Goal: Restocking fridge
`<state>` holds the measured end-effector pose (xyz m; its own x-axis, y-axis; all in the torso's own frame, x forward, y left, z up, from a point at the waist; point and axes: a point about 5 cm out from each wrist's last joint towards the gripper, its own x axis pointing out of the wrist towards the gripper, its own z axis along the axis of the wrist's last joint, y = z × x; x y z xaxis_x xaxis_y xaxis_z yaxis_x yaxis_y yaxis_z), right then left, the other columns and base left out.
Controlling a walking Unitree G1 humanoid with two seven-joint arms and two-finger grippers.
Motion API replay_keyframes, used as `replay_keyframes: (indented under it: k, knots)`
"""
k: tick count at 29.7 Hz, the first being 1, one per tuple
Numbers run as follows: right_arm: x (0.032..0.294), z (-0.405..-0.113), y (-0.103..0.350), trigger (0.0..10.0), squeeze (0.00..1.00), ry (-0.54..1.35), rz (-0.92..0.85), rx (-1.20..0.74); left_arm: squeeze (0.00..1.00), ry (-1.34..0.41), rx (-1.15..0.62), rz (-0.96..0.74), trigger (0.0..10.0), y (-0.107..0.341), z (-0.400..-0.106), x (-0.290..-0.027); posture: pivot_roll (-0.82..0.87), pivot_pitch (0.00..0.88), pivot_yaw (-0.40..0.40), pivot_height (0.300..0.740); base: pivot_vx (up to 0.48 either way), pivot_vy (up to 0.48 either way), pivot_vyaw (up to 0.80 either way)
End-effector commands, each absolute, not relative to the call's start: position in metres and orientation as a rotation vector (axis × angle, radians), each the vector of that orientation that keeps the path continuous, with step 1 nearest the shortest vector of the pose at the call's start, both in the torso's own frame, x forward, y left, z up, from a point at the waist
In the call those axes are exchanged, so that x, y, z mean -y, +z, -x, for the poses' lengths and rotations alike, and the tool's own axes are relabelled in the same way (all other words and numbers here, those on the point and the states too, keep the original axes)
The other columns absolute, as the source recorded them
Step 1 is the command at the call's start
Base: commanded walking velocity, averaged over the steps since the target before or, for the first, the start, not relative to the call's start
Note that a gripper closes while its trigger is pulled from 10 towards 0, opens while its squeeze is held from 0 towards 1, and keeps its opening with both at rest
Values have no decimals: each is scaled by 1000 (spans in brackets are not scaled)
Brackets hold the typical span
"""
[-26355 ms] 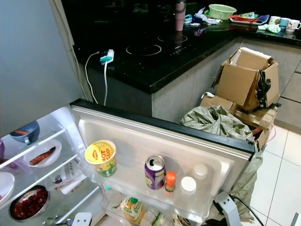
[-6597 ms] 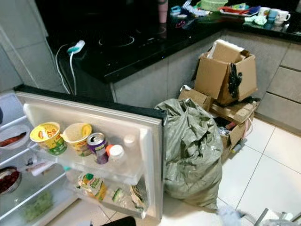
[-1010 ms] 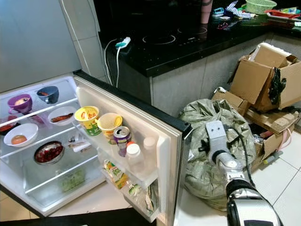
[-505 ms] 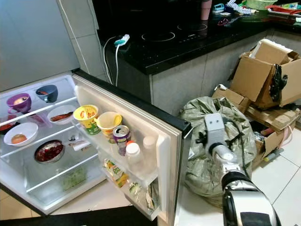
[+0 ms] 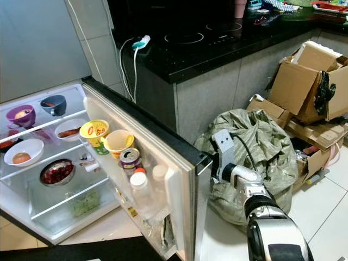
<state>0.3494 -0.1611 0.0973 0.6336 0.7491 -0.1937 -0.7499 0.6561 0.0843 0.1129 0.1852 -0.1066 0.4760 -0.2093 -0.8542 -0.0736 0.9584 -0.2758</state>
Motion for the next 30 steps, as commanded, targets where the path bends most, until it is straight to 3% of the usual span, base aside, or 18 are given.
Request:
replay_keyframes:
  k: [1,4,10,30]
  knots:
    - [155,-340,91,10000,0,989,-2,-251,0,-70,-1124,274,10000,-109,-101,-194,-2,92,28,740,0,0,0]
    - [149,-335,88,10000,0,1067,4,-254,0,-72,-1122,273,10000,-109,-102,-194,-5,93,28,740,0,0,0]
    - [136,-332,83,10000,0,1037,9,-206,0,-77,-1119,273,10000,-109,-105,-191,-11,87,30,740,0,0,71]
    - [110,-311,59,10000,0,1045,-92,-219,0,-88,-1107,258,10000,-107,-114,-189,-20,62,36,740,0,0,764]
